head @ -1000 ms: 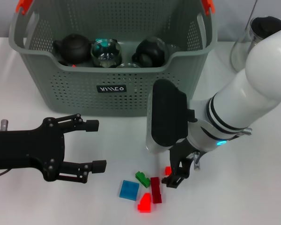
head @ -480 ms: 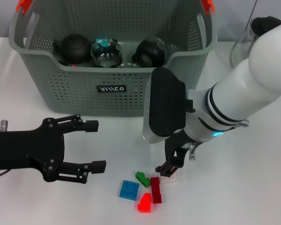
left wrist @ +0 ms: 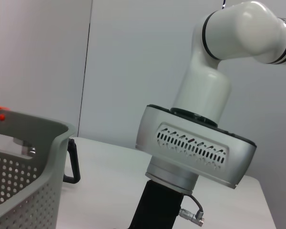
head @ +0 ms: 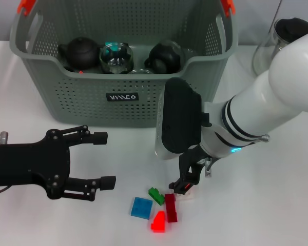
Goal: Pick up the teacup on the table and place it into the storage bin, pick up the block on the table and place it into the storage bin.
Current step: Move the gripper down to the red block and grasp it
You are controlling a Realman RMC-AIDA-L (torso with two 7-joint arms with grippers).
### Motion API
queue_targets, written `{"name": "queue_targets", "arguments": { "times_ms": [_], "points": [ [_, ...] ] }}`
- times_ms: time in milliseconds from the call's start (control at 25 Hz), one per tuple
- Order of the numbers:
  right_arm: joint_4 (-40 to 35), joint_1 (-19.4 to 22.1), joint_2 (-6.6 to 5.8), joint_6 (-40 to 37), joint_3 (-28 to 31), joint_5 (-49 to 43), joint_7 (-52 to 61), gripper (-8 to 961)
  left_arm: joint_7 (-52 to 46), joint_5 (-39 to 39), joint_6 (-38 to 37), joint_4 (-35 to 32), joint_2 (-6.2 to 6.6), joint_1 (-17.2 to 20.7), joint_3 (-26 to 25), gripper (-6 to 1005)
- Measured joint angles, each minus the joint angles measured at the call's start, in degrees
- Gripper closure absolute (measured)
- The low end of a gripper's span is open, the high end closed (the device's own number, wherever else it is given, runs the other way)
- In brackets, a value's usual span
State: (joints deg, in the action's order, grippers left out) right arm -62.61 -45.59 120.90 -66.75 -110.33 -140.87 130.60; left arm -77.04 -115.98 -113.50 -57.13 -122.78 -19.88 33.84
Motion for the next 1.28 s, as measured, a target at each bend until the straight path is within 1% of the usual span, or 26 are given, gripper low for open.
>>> {"name": "queue_targets", "arguments": {
  "times_ms": [240,1040,1160,1280],
  "points": [
    [1.4,-0.2,0.03,0.7,-0.3,0.1,0.1,29,0.0,0.0,0.0,0.0,-0.07,0.0,0.0,64],
    [0.8,0.3,-0.53,-0.4,0.3,-1.1,1.9,32,0.0,0.1,-0.1,0.0,-0.18,0.2,0.0,64],
    [0.0,0.4,-0.54,-1.1,0.3,-3.3,3.2,32,0.0,0.1,-0.1,0.0,-0.18,0.1,0.0,64],
    [-2.2,1.4,-0.58,-2.3,1.0,-3.9,3.4,33,0.0,0.1,-0.1,0.0,-0.17,0.1,0.0,64]
  ]
}}
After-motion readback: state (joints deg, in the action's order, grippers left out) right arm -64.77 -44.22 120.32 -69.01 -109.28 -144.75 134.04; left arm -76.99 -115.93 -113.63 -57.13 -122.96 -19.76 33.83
